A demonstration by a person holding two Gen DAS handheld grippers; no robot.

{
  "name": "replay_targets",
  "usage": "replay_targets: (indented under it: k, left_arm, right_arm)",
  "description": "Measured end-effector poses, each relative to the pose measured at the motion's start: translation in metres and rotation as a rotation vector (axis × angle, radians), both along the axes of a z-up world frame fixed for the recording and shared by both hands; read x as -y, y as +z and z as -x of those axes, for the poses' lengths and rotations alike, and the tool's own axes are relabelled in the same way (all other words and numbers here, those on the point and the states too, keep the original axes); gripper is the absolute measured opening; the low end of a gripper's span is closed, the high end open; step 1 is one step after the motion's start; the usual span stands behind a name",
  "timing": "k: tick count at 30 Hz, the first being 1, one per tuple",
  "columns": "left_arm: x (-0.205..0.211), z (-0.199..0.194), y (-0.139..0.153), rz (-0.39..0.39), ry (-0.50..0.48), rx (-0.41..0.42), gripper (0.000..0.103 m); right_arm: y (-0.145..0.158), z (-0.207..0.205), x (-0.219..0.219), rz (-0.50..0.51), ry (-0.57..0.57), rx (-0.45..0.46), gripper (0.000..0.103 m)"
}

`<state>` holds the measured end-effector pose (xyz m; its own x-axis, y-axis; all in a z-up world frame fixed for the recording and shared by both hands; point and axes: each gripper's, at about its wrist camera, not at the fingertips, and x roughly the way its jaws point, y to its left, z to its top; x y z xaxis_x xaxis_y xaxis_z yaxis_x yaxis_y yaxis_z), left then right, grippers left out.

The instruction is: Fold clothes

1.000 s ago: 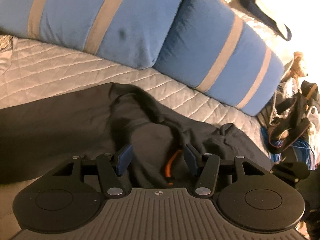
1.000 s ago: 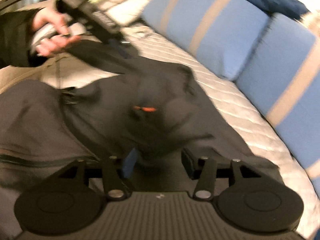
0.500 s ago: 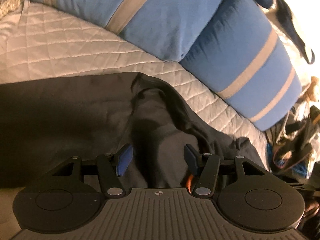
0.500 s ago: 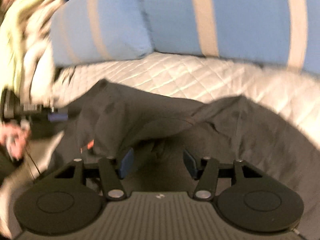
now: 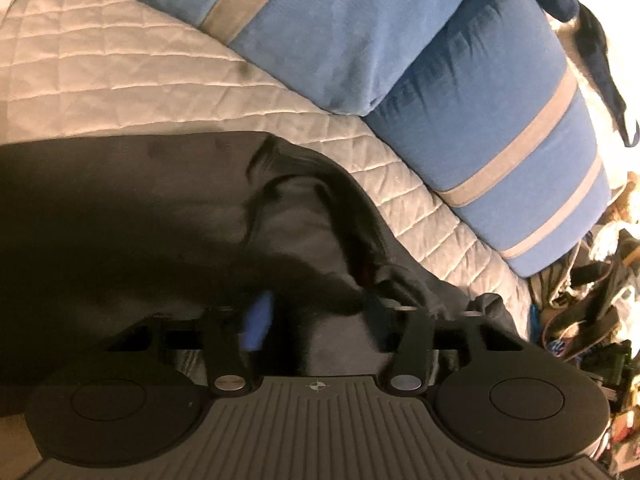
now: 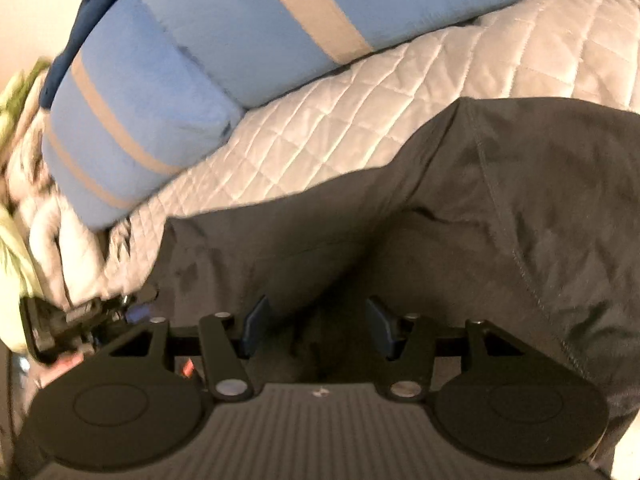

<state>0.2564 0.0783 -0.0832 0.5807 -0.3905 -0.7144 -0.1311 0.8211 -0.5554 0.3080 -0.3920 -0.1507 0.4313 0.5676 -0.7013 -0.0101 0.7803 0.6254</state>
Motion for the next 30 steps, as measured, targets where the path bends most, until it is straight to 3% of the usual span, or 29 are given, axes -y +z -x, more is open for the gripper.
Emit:
replay_targets:
  k: [2,3,7,15,19,29,30]
  left_arm:
    - [0.0,-0.001,-0.001,-0.036,0.018,-0.01,0.018]
    - [-0.002,-0.001,-0.001,-0.039,0.031,-0.009,0.017]
    - [-0.007,0.0,-0.002,-0.061,0.089,-0.002,0.015]
    - [-0.019,0.003,-0.002,-0.077,0.148,-0.005,0.015]
    - [-0.025,0.005,-0.009,-0.051,0.168,-0.017,0.015]
    - [-0.025,0.007,-0.014,-0.021,0.185,-0.016,0.016]
    - [-0.025,0.007,-0.014,-0.02,0.185,-0.015,0.016]
  right_arm:
    - [-0.002,0.006,-0.004,0.014,0.014,0.005,0.058]
    - [-0.005,0.007,-0.004,0.004,0.011,-0.005,0.049]
    - [-0.021,0.009,-0.006,-0.047,-0.008,-0.043,0.038]
    - [-0.035,0.015,0.016,-0.213,-0.18,-0.09,0.034]
    - [-0.039,0.016,0.025,-0.211,-0.245,-0.115,0.031]
    - [-0.037,0.01,-0.009,-0.154,-0.107,-0.086,0.029]
    - [-0.038,0.01,-0.01,-0.153,-0.102,-0.081,0.02]
